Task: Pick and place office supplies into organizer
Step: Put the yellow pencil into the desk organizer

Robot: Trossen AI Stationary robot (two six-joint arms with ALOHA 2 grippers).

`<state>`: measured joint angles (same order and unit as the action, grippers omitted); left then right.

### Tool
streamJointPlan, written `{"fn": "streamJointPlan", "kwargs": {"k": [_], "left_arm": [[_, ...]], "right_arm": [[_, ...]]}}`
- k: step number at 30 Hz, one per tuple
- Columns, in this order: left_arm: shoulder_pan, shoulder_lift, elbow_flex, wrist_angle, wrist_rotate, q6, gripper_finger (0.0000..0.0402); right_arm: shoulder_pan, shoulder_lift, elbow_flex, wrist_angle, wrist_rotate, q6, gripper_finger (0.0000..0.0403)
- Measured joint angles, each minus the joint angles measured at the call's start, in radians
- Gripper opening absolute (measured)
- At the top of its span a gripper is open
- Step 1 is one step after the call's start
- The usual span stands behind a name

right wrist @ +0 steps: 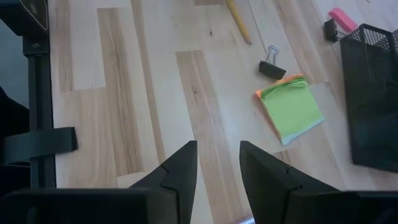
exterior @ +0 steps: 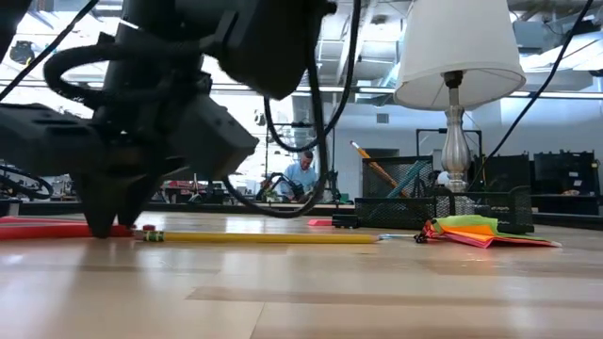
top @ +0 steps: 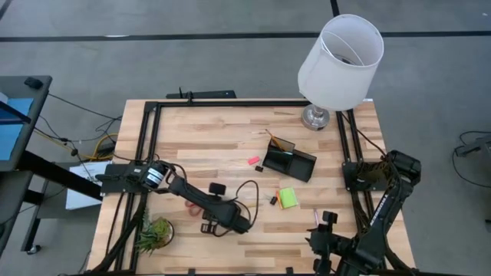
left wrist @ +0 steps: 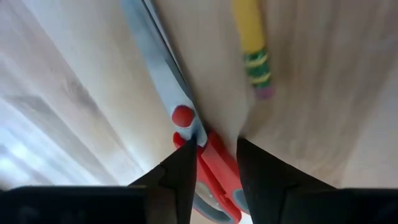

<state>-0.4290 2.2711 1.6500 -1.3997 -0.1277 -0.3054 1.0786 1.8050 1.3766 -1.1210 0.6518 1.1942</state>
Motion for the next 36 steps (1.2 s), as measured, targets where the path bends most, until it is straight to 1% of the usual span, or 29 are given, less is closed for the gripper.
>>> {"fn": "streamJointPlan", "kwargs": {"k": [6, 12, 16, 20, 33, 36], "left_arm": [[0.002, 0.008, 0.011, -0.048, -0.069, -0.022, 0.0107], [-0.006, 0.01, 0.097, -0.041, -0.036, -0.039, 0.0107], [-0.018, 0.008, 0.133, 0.005, -0.028, -0.035, 0.0107], [-0.017, 0.008, 0.129, 0.046, 0.026, -0.035, 0.0107], [-0.017, -0.002, 0.064, 0.073, 0.034, -0.043, 0.0107], [-0.017, -0.002, 0.063, 0.111, 0.033, -0.034, 0.0107]], "right_arm": [[0.0, 0.0, 0.0, 0.0, 0.0, 0.0, 0.0114], [0.0, 0.0, 0.0, 0.0, 0.0, 0.0, 0.0114], [0.0, 0.0, 0.0, 0.0, 0.0, 0.0, 0.0114], [0.0, 0.0, 0.0, 0.0, 0.0, 0.001, 0.0114], [0.0, 0.0, 0.0, 0.0, 0.0, 0.0, 0.0114], [0.0, 0.0, 0.0, 0.0, 0.0, 0.0, 0.0114]]}}
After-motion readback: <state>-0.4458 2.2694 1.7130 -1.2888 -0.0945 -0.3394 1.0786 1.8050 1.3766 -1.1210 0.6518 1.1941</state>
